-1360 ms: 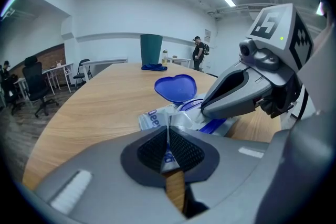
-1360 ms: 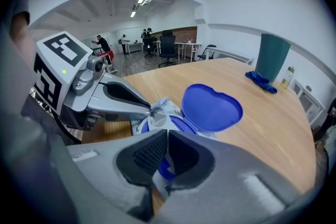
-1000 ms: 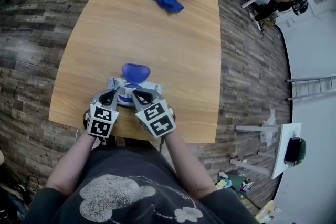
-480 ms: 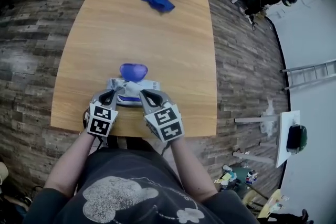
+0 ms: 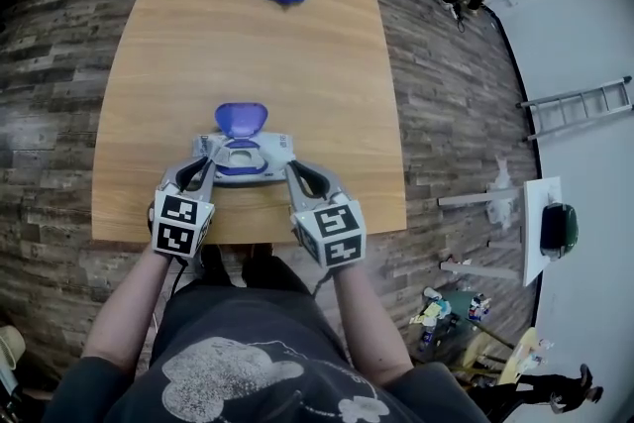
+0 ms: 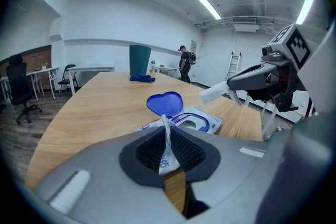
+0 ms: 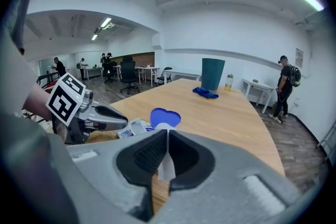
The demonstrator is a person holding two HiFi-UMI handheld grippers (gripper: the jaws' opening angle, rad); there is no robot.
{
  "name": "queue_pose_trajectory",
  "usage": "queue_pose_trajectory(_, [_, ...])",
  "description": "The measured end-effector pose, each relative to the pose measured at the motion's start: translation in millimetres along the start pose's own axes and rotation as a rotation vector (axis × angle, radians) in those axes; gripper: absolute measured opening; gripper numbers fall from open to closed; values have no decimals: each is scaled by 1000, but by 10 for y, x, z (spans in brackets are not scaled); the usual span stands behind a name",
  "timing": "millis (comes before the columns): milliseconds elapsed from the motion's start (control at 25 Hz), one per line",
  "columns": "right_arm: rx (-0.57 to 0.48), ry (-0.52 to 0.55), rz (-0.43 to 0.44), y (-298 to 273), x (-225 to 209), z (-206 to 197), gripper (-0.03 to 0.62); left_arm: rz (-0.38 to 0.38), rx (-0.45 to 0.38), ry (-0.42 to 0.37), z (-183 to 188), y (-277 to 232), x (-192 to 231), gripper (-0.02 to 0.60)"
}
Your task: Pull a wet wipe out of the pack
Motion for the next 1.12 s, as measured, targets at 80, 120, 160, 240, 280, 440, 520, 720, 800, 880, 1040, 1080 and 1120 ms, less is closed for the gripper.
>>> queue_pose_trajectory(80, [-22, -10, -20, 78, -33, -2, 5, 1, -31, 6, 73, 92, -60, 40])
queue_pose_trajectory(120, [-32, -12, -24, 118, -35, -9, 5, 4, -45, 10, 98, 143, -93, 39])
queue_pose_trajectory(160, [-43, -13, -24, 159, -29, -22, 5, 8, -60, 14, 117, 199, -132, 38])
queue_pose_trajectory(240, [-61, -11, -14, 245, -6, -64, 5, 20, -94, 26, 154, 323, -226, 38])
queue_pose_trajectory(280, [-71, -12, -8, 288, 4, -88, 5, 28, -111, 29, 169, 384, -276, 37])
queue_pose_trajectory(440, [-107, -28, 5, 501, 33, -194, 5, 62, -149, 32, 138, 610, -507, 35])
queue_pose_trajectory(520, [-123, -31, 8, 654, 71, -245, 5, 76, -164, 44, 76, 761, -643, 34])
queue_pose_trajectory(720, [-189, -30, -1, 1100, 128, -334, 5, 78, -213, 50, -17, 1093, -1017, 18])
queue_pose_trajectory(800, [-208, -39, 0, 1297, 141, -402, 5, 73, -234, 49, -34, 1216, -1202, 18])
queue_pose_trajectory(880, [-223, -46, 2, 1482, 166, -487, 5, 75, -258, 39, -49, 1364, -1379, 18])
queue_pose_trajectory(1040, [-245, -51, 2, 1854, 252, -699, 5, 87, -300, 10, -168, 1682, -1742, 18])
queue_pose_trajectory(1080, [-251, -53, 0, 1953, 274, -752, 5, 88, -306, 3, -210, 1756, -1837, 18])
queue_pose_trajectory(1120, [-253, -55, -2, 2049, 296, -803, 5, 88, -309, -7, -255, 1824, -1928, 18])
Point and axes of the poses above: the fingertips, and each gripper's own axes: y backward along the fingers, x to its left, z out of its top, the point moved 2 cm from there along y, backward along the fingers, and after that the axes turned 9 degrees about y, right-handed, at the moved point
